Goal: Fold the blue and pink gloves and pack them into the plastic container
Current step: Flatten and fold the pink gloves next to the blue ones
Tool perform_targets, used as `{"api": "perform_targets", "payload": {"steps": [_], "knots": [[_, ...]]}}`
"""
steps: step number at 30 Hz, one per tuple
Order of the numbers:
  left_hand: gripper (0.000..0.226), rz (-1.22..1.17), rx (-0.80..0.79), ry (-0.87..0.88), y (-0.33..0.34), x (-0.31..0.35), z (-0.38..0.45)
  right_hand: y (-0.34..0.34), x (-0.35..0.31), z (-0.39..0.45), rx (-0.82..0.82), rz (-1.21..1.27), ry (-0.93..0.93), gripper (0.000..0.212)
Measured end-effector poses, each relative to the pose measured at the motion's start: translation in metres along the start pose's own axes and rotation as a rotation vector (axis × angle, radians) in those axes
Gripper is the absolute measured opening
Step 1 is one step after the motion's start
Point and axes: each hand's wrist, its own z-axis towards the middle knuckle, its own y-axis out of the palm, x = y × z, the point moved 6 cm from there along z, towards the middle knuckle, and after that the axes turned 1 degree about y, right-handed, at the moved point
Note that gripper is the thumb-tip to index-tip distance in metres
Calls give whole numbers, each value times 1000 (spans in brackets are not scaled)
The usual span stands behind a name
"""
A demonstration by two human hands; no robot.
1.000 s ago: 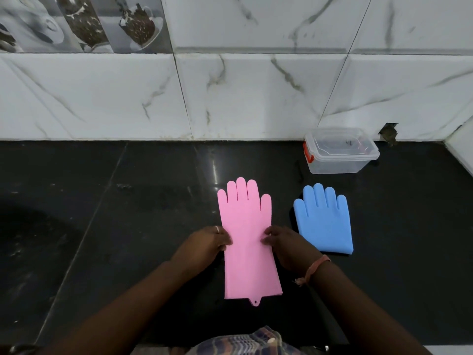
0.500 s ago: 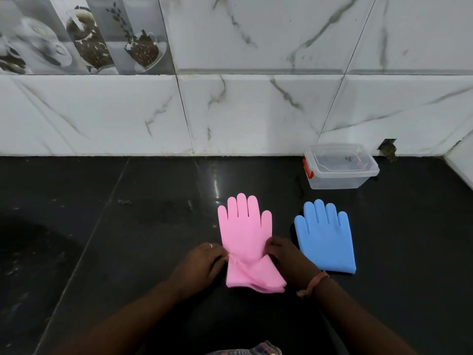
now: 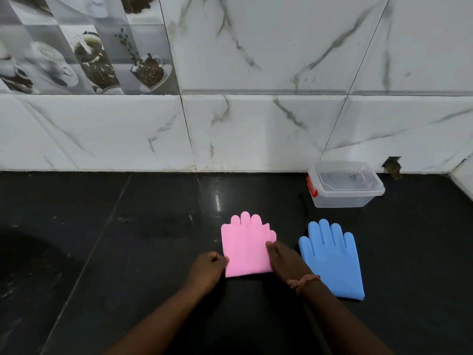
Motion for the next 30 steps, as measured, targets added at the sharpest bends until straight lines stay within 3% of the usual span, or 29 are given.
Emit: {"api": "perform_targets", "payload": {"steps": [8,15,18,21,24,26,30], "knots": [[14,-23,171,113,6,14,-1,2,5,17,123,110,28,30],[48,201,231,-23,2,5,9,6,5,20,218,-62,50,48],[37,279,232,3,4,8,5,4,4,18,280,-138,41,49],[14,168,315,76,3,18,2,-1,2,19,348,-44,47,53],[28,96,279,100,6,30,11,4,-10,27,255,95,33,59],[35,-15,199,42,8,37,17,3,-13,33,175,226,125,58],[30,-551,-36,-226,13,29,24,0,-8,30,-109,599,392,59]]}}
